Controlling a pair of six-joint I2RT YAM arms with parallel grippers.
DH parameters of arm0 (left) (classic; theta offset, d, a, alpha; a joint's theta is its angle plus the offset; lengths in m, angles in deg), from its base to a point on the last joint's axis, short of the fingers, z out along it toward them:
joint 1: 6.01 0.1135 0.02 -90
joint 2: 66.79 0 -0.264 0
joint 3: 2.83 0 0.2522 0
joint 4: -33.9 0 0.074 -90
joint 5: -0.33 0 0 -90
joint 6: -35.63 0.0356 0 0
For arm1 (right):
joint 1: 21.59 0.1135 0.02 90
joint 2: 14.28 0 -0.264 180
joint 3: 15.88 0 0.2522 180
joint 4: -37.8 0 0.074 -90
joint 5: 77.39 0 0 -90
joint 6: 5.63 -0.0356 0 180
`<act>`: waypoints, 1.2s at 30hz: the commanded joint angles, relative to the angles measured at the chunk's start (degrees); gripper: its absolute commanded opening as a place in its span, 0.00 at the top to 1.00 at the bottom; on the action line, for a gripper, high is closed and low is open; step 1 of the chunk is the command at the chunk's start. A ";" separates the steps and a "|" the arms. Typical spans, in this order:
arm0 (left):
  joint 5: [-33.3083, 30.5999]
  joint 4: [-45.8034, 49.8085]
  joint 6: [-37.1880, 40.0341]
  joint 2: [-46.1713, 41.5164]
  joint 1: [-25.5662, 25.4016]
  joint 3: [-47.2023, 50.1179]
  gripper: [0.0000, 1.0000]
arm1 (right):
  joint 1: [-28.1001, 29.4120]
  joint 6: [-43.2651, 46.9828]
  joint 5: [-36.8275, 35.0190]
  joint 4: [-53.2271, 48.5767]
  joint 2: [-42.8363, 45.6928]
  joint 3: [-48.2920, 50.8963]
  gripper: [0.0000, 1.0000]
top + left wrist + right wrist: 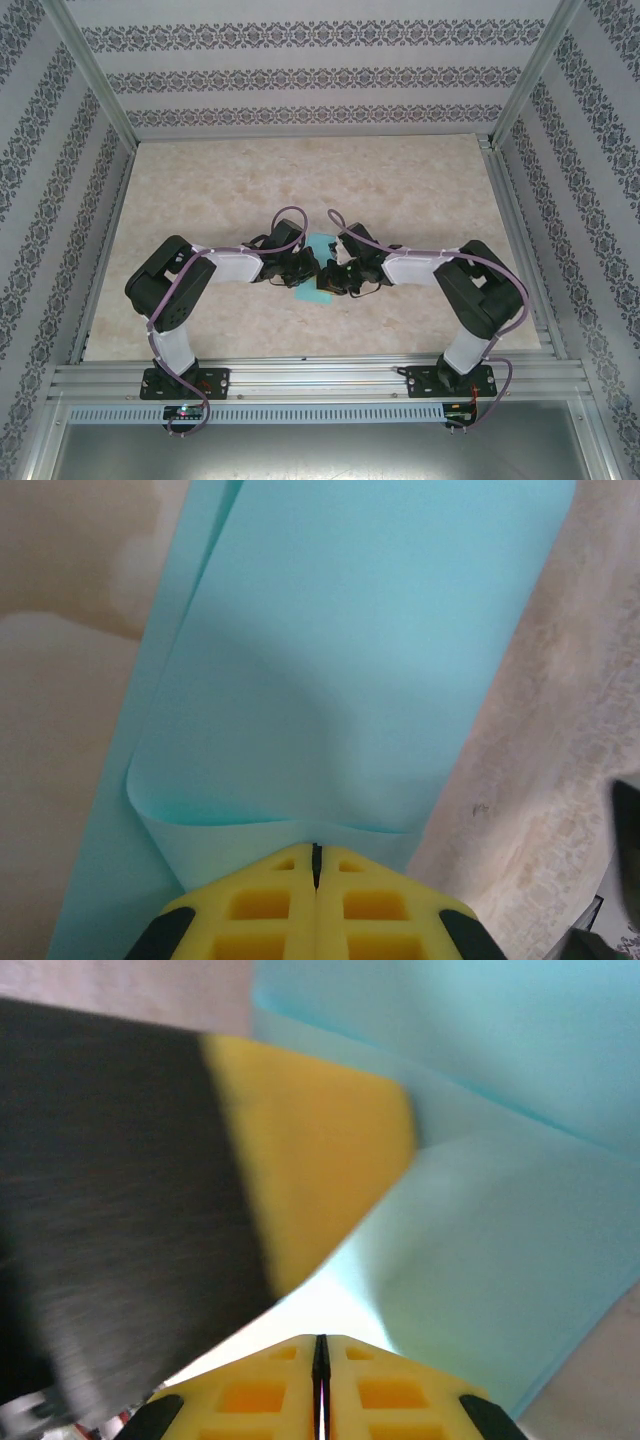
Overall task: Fold a paper plane with a square sheet of paper (pick it up from the middle)
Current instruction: Fold the triangle a second time at the center of the table.
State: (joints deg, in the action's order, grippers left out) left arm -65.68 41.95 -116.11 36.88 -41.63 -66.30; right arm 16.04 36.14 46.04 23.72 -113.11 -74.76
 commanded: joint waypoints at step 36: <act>-2.26 3.02 8.53 1.26 5.73 1.74 0.91 | -0.89 5.59 -4.43 -6.19 -3.87 5.62 1.00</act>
State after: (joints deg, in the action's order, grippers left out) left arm -63.26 43.08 -110.12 36.10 -38.52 -65.45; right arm 15.27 39.90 46.72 26.69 -114.29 -72.23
